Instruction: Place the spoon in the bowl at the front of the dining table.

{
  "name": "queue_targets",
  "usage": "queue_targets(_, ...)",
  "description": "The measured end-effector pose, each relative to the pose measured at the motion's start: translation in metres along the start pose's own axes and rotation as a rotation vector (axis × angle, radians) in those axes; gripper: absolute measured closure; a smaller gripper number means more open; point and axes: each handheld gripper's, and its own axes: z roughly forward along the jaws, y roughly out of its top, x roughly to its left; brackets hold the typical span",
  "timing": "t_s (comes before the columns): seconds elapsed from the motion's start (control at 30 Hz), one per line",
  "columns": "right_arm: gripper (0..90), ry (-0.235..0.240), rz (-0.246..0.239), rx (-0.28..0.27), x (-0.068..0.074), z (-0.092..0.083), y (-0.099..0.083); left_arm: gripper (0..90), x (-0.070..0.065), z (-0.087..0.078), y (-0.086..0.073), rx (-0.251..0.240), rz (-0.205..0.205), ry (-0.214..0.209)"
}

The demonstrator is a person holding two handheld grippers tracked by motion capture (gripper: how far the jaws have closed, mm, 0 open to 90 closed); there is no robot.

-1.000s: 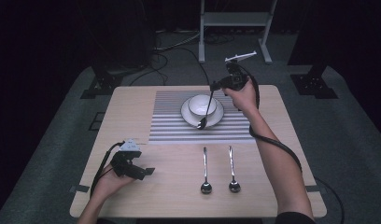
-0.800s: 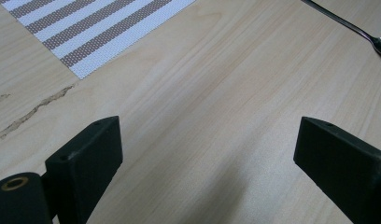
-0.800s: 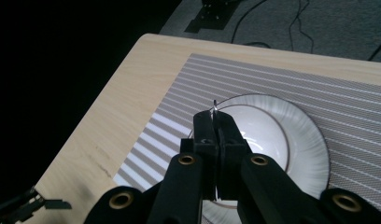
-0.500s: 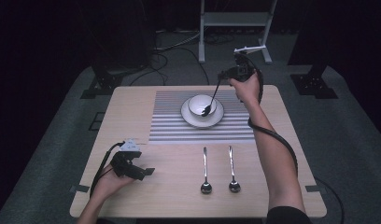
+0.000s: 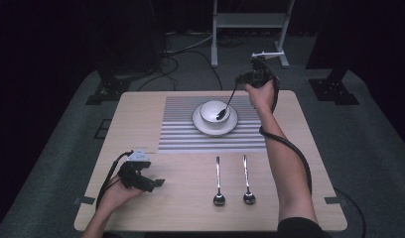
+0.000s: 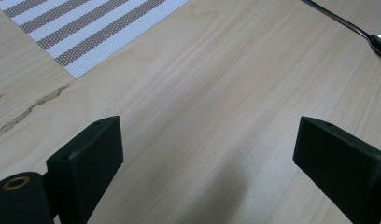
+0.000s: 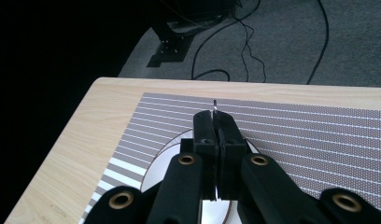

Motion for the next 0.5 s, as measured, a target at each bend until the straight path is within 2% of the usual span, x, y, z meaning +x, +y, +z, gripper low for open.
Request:
queue_targets(0.27,88.5,-0.014,0.001,0.028,-0.006,0.015,-0.01,7.3,0.0,0.001,0.0,0.006,-0.002,0.004)
queue_targets(0.5,87.3,-0.024,-0.007,0.066,-0.008,0.019,-0.014,7.3,0.001,0.0,-0.001,0.003,-0.001,0.004)
